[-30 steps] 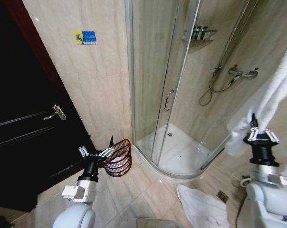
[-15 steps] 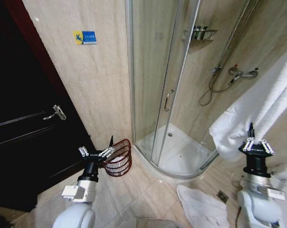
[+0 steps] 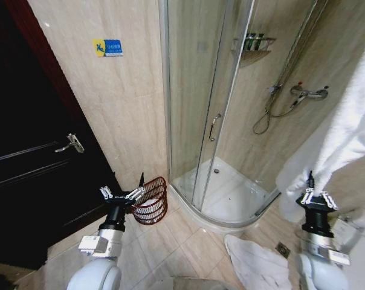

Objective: Discard the used towel into the hamper.

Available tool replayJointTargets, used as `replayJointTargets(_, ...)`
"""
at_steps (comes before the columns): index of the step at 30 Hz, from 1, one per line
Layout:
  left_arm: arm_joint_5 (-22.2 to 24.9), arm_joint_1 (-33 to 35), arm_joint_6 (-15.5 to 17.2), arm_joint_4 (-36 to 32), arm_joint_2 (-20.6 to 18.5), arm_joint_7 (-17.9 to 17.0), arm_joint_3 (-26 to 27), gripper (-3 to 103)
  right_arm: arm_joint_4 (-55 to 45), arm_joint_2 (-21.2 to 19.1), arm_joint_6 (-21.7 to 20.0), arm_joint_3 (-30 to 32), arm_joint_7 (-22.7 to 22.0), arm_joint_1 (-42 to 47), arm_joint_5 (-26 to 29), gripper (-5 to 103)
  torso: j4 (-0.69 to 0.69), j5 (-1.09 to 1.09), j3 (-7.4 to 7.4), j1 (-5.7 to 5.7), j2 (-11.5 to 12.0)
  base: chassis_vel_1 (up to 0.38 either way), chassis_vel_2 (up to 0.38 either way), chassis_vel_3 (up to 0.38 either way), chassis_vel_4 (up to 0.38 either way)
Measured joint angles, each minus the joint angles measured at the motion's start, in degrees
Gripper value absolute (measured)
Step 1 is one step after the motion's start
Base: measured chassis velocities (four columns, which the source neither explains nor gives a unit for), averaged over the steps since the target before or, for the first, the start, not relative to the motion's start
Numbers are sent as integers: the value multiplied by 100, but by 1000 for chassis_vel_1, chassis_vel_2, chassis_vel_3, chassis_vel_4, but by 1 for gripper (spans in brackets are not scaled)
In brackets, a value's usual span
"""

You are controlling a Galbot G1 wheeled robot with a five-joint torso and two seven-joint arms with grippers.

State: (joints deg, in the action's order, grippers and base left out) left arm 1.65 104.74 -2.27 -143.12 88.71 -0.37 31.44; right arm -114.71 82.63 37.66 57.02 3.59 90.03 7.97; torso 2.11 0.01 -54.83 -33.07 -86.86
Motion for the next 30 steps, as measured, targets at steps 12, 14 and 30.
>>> replayJointTargets(12, 0, 0, 0, 0, 0, 0, 0, 100, 303, 122, 159, -55, 84, -63, -180, 4, 0, -1, 0, 0, 0, 0, 0, 0, 0)
replayJointTargets(14, 0, 0, 0, 0, 0, 0, 0, 100, 447, 154, 213, -65, 86, -63, -197, 4, 0, -1, 0, 0, 0, 0, 0, 0, 0)
replayJointTargets(30, 0, 0, 0, 0, 0, 0, 0, 100, 777, 208, 403, -144, 115, -115, -405, 4, 0, -1, 0, 0, 0, 0, 0, 0, 0)
